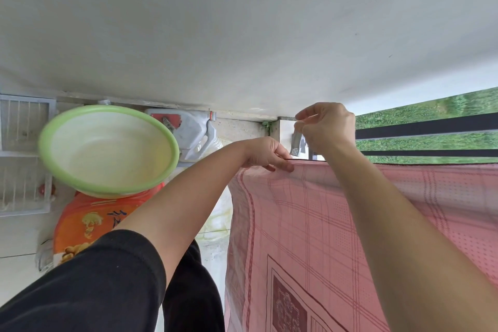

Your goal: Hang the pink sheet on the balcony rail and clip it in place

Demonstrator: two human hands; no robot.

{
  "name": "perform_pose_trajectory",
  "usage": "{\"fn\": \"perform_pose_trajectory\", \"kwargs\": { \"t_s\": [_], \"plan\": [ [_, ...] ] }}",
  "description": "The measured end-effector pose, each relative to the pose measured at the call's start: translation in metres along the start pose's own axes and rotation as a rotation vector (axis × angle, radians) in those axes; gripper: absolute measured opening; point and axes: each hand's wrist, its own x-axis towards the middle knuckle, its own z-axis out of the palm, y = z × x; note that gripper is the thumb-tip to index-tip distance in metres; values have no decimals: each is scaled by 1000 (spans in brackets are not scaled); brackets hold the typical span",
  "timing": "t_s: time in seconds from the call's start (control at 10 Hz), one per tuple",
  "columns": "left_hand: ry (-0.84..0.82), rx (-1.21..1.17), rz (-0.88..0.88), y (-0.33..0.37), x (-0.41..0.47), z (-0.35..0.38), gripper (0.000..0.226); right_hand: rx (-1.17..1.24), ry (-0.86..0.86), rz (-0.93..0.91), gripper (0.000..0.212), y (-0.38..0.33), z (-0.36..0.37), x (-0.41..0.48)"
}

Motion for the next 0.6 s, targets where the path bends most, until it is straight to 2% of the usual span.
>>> {"fn": "perform_pose_trajectory", "kwargs": {
  "t_s": [0.2,0.3,0.4,0.5,0.6],
  "plan": [
    [3,-21,-17,1,0,-1,4,-176,-130,-16,21,9,7,-1],
    [21,-7,-21,1,-3,0,13,-284,-162,-37,18,11,6,0],
    [80,23,-8,2,-10,3,12,-302,-235,-42,30,11,5,1],
    [242,185,-9,8,-22,8,12,-260,-325,-34,48,10,7,-4],
    [457,570,-137,9,-52,1,21,-274,-354,-30,49,11,3,-21]
  ]
}}
